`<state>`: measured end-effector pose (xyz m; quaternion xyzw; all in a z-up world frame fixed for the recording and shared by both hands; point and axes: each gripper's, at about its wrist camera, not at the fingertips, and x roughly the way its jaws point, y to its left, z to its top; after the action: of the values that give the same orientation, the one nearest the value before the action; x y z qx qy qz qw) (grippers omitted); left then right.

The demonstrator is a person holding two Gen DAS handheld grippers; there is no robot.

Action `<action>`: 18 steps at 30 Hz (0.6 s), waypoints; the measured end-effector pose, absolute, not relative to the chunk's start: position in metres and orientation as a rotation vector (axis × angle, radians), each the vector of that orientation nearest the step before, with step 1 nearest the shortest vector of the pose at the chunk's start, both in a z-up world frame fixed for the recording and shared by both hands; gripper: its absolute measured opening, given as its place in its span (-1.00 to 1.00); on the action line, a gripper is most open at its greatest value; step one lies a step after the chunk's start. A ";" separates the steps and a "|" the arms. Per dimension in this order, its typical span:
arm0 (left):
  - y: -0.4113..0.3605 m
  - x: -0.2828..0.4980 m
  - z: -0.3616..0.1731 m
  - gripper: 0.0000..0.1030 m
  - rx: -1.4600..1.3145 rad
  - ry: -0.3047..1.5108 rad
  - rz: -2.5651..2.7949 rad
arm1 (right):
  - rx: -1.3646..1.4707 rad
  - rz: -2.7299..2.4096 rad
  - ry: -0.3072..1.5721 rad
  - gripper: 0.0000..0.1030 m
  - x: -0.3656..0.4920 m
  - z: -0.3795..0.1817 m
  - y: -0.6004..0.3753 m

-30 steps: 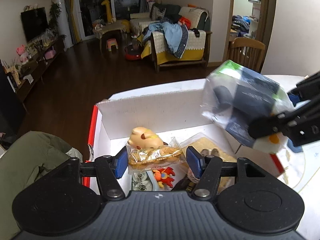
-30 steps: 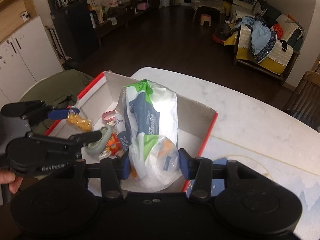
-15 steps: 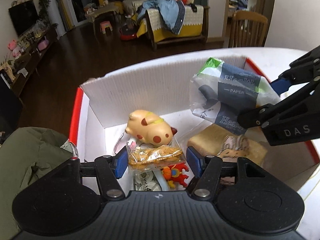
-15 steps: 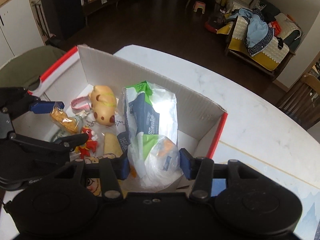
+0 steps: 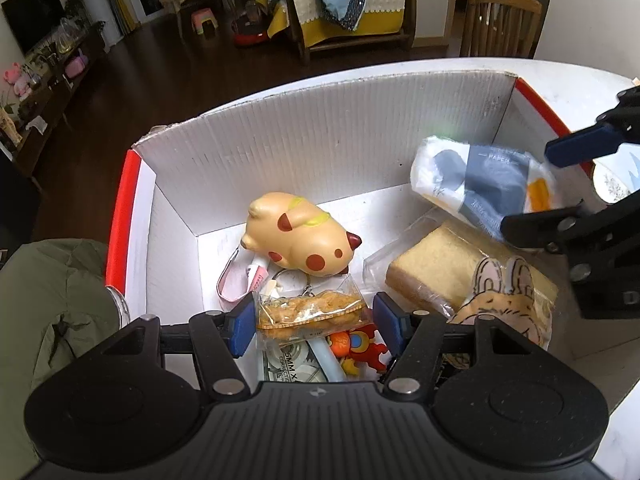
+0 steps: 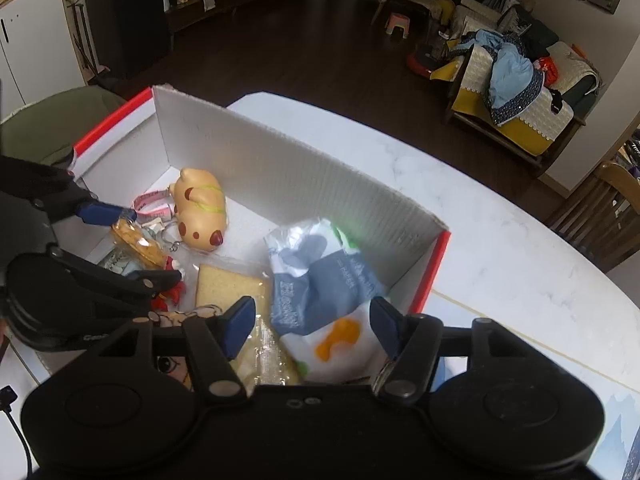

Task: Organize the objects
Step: 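Lower into the box and open both tools to release tissue and snack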

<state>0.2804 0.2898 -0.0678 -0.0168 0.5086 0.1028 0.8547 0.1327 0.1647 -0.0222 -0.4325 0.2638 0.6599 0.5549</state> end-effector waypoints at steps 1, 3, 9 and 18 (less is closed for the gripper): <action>0.290 0.282 -0.068 0.19 -0.041 1.082 0.209 | -1.013 1.564 0.627 0.23 0.134 -0.020 0.164; 0.288 0.283 -0.071 0.19 -0.038 1.110 0.196 | -0.997 1.574 0.630 0.27 0.136 -0.015 0.161; 0.286 0.281 -0.070 0.35 -0.031 1.116 0.196 | -0.960 1.613 0.646 0.34 0.143 -0.004 0.147; 0.290 0.261 -0.051 0.49 -0.127 1.036 0.200 | -0.892 1.658 0.661 0.47 0.156 0.013 0.122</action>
<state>0.2615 0.2896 -0.0513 -0.0606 0.4939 0.0952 0.8621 0.1564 0.1217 0.0132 -0.3756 0.2783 0.6981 0.5424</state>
